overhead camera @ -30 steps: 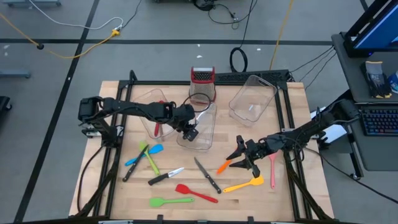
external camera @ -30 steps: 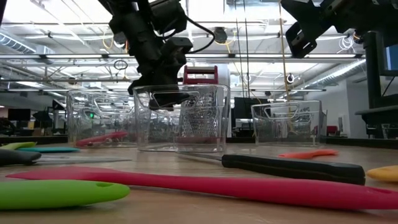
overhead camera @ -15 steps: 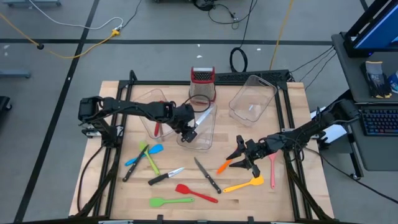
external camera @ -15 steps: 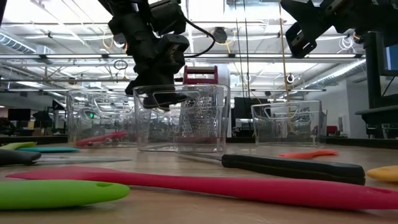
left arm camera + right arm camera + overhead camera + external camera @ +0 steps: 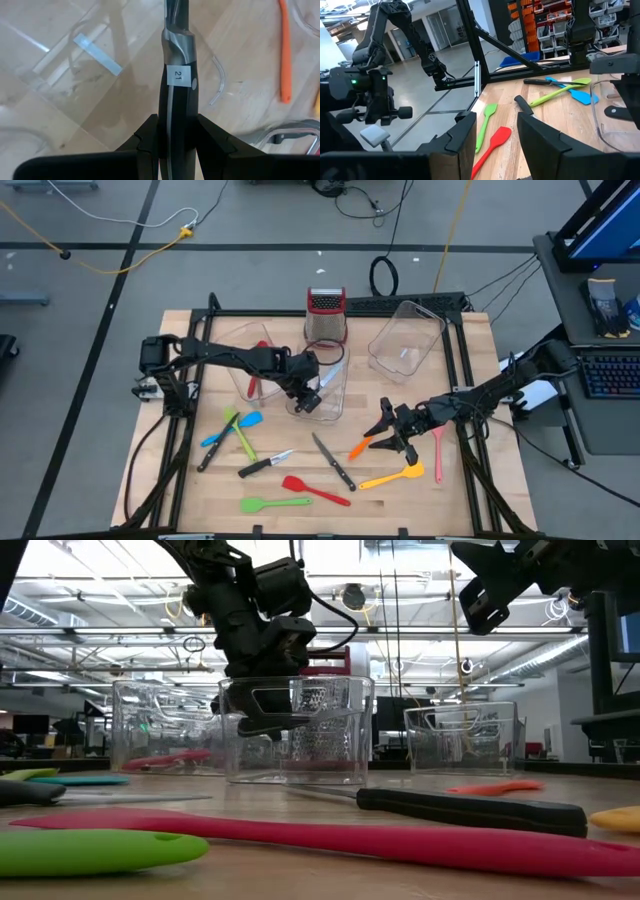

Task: Pick & Place Kitchen Items
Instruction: Put the black knife into the middle transparent bin

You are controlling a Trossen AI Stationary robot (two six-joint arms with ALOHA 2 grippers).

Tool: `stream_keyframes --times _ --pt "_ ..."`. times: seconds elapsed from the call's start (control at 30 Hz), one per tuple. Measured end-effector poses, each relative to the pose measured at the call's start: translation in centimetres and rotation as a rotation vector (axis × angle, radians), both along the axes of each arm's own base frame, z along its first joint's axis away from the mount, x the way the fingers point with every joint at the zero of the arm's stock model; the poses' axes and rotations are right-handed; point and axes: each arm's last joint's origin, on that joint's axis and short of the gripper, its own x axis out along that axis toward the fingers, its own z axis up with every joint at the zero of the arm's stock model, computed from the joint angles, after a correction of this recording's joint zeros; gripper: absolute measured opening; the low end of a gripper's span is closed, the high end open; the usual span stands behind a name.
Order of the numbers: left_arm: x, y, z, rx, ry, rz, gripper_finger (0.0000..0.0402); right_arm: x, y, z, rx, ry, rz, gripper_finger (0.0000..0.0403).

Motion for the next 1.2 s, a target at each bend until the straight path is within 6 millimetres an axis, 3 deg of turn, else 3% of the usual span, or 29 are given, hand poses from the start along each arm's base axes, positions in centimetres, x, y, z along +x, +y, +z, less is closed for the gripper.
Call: stream_keyframes --times 0.47,1.2 --pt "-0.9 0.0 2.2 0.042 -0.036 0.101 0.0082 0.0 0.0 0.0 -0.001 -0.001 0.002 0.0134" --pt "-0.7 -0.6 1.3 0.054 0.014 0.18 0.0082 0.0 0.0 0.0 -0.021 -0.008 0.004 0.0134"
